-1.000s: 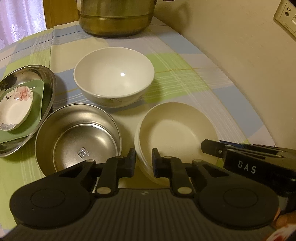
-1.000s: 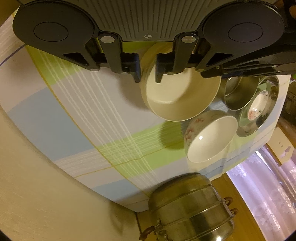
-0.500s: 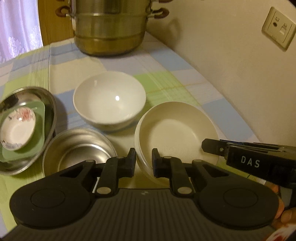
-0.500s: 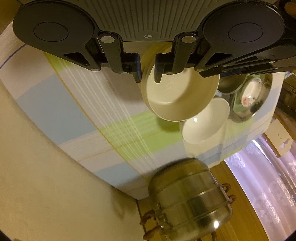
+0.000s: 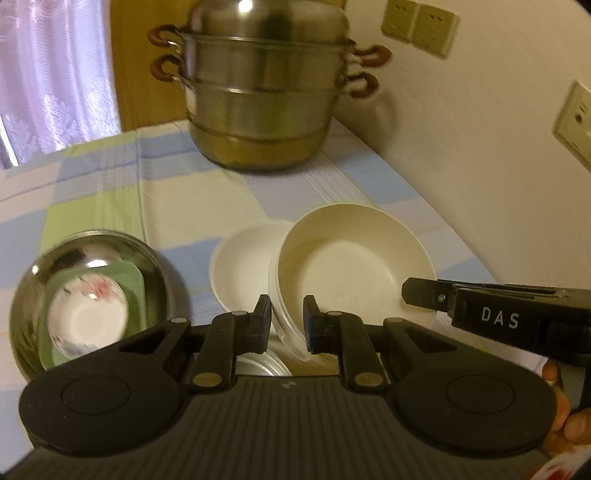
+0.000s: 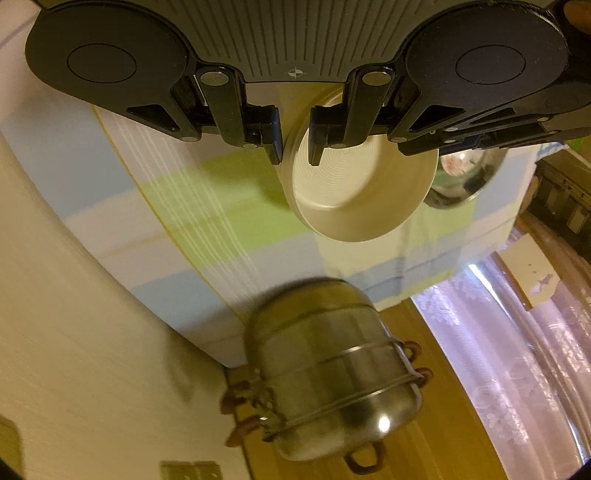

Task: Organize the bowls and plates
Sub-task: 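Lift the cream bowls with both grippers and lower them into the white bowl, then open both grippers and pull them back from the bowl stack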

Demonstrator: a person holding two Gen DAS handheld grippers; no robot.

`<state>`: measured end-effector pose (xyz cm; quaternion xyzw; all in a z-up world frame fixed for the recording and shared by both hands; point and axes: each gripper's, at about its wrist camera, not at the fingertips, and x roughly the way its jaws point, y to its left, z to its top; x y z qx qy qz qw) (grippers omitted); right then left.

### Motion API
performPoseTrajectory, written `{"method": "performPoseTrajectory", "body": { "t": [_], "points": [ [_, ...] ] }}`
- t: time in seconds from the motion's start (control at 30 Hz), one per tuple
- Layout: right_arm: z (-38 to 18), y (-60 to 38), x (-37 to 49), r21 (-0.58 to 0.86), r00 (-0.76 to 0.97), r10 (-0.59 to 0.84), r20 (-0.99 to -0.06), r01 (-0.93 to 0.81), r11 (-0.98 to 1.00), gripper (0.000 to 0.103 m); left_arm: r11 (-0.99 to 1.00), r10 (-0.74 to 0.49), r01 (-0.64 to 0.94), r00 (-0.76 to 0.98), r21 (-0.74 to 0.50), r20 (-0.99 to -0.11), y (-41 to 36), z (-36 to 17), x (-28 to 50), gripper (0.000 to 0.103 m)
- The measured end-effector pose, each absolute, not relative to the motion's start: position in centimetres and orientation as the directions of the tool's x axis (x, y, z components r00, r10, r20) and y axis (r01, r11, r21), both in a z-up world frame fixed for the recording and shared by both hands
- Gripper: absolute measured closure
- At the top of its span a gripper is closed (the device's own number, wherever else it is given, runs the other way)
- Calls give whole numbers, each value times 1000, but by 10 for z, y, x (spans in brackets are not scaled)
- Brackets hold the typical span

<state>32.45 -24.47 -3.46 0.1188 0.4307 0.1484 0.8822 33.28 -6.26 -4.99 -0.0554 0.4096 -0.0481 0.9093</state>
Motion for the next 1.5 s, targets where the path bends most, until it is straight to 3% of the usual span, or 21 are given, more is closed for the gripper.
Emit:
{"method": "performPoseTrajectory", "body": {
  "t": [0.43,1.2,1.23,1.33,1.5],
  "points": [
    [-51,-215,380,367,523,384,-761,-142,919,88,995,-79,-1,645,-104,-760,-36,-55,379,87],
    [-70,-211,392,356,492,350,-797,-86,931,88,992,-103,4,588,-124,-802,-29,-84,389,86],
    [-69,-212,391,349,500,345,-794,-89,933,85,993,-101,7,590,-120,-801,-29,-83,389,86],
    [-64,-213,387,339,520,338,-785,-96,936,58,993,-102,9,594,-120,-798,-28,-77,385,86],
    [-55,-221,374,359,533,355,-768,-101,928,55,994,-97,27,602,-101,-793,-29,-63,369,86]
  ]
}}
